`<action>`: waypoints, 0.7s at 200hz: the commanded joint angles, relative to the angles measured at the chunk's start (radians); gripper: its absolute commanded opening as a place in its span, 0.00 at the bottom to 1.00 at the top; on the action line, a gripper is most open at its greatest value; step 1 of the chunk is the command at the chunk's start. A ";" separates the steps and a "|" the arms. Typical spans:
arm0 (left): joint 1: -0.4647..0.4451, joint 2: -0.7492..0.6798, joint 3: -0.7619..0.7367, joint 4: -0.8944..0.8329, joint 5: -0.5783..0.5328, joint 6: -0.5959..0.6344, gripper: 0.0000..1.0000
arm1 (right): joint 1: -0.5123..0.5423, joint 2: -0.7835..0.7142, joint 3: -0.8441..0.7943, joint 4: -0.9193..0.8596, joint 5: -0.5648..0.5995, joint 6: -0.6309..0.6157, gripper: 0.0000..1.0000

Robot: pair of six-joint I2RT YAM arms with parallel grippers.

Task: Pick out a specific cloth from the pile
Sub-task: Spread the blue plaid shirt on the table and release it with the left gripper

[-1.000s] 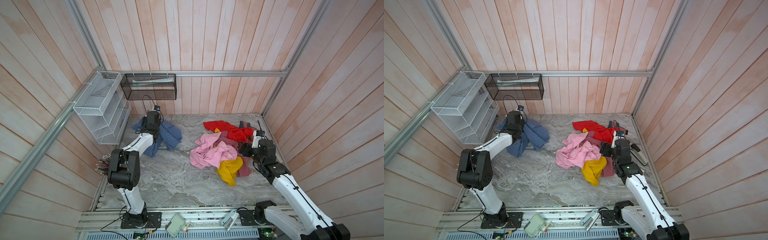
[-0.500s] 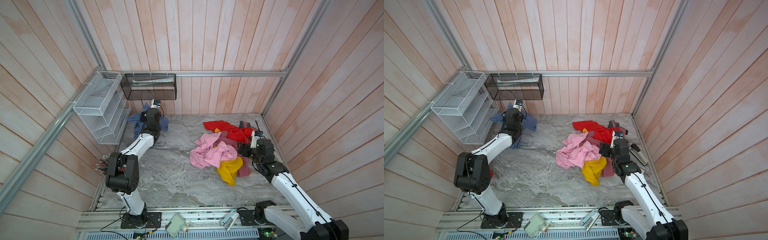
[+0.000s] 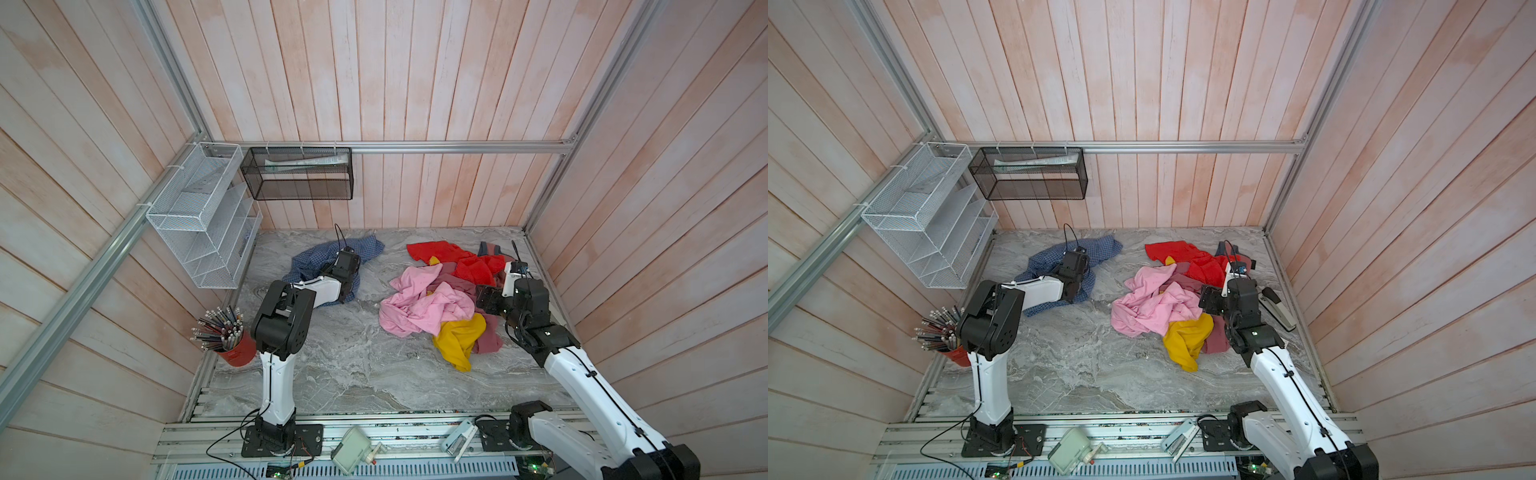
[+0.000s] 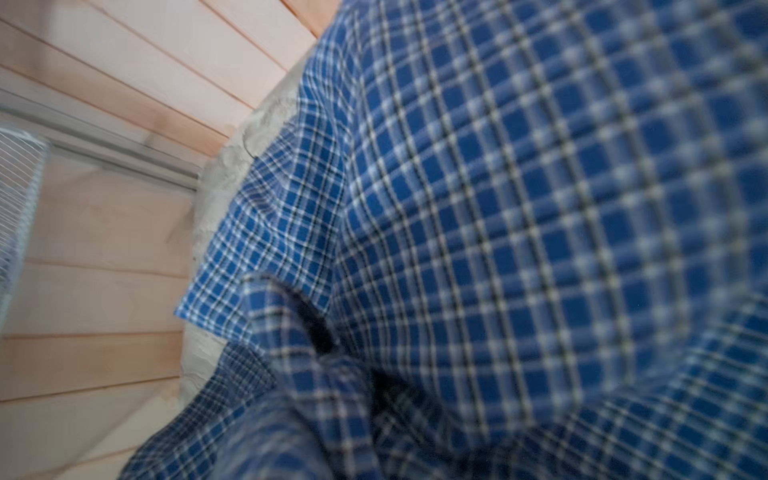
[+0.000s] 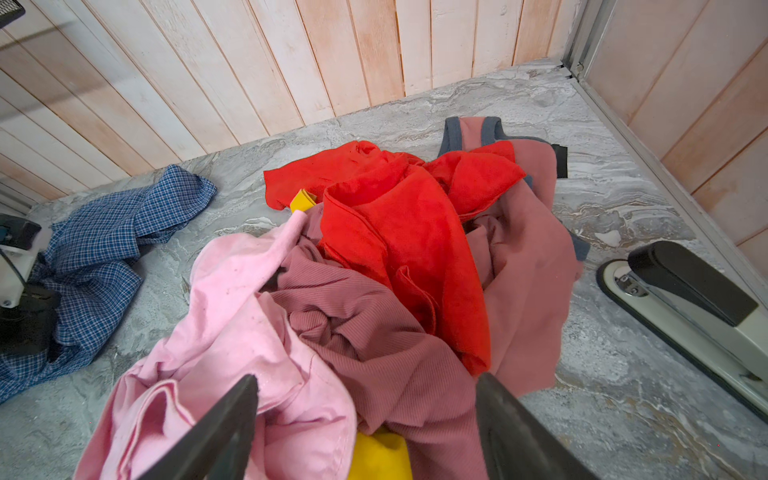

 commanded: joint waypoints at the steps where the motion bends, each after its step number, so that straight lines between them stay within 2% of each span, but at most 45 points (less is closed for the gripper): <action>1: 0.042 -0.027 0.033 -0.112 0.110 -0.162 0.00 | 0.004 0.001 0.001 0.005 0.000 0.014 0.82; 25: 0.119 -0.052 0.020 -0.155 0.253 -0.269 0.00 | 0.004 0.006 -0.001 0.012 -0.007 0.015 0.83; 52: 0.168 -0.075 -0.007 -0.156 0.345 -0.278 0.00 | 0.004 0.003 -0.007 0.016 -0.013 0.018 0.83; 94: 0.171 -0.021 0.005 -0.194 0.375 -0.266 0.00 | 0.004 0.012 -0.012 0.026 -0.025 0.029 0.82; 117: 0.173 0.019 0.036 -0.195 0.386 -0.248 0.10 | 0.005 0.010 -0.008 0.020 -0.022 0.028 0.82; 140: 0.173 0.078 0.107 -0.202 0.356 -0.206 0.14 | 0.004 0.010 -0.006 0.012 -0.016 0.023 0.83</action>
